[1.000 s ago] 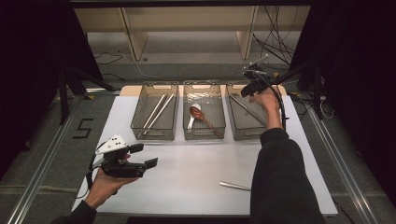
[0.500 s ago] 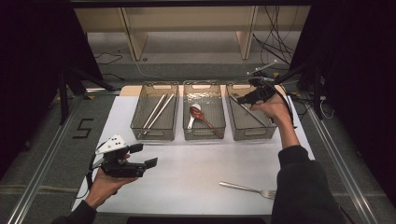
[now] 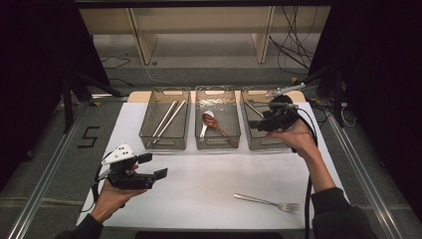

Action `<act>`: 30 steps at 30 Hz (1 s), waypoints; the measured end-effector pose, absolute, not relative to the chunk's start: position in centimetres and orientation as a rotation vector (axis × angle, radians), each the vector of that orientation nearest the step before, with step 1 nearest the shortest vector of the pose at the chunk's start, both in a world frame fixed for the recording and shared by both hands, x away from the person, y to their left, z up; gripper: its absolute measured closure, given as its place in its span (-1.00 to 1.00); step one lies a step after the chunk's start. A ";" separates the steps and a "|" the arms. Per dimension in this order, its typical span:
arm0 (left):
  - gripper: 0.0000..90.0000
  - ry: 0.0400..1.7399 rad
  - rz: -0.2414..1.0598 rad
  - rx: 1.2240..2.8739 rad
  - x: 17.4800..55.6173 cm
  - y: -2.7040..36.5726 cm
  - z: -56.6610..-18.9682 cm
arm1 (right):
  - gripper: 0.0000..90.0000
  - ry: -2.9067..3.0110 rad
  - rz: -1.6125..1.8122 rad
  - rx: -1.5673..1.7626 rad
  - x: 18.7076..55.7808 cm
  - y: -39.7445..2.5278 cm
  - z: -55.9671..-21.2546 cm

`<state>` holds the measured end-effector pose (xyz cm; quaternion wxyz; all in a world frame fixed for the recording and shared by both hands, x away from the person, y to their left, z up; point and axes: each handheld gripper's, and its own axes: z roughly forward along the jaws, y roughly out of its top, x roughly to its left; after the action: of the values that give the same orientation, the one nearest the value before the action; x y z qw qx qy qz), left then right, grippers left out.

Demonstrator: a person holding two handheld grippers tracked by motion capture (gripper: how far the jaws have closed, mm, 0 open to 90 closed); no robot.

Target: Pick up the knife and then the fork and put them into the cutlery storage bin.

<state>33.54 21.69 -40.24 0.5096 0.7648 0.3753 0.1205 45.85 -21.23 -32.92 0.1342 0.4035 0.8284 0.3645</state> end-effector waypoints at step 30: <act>-0.63 0.904 0.289 1.839 33.5 21.7 -40.3 | -0.40 2.525 1.093 1.049 38.7 -20.6 -36.1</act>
<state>33.50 21.68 -40.26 0.5109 0.7639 0.3755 0.1202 38.69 -20.57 -36.10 0.0986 0.3546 0.8533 0.3693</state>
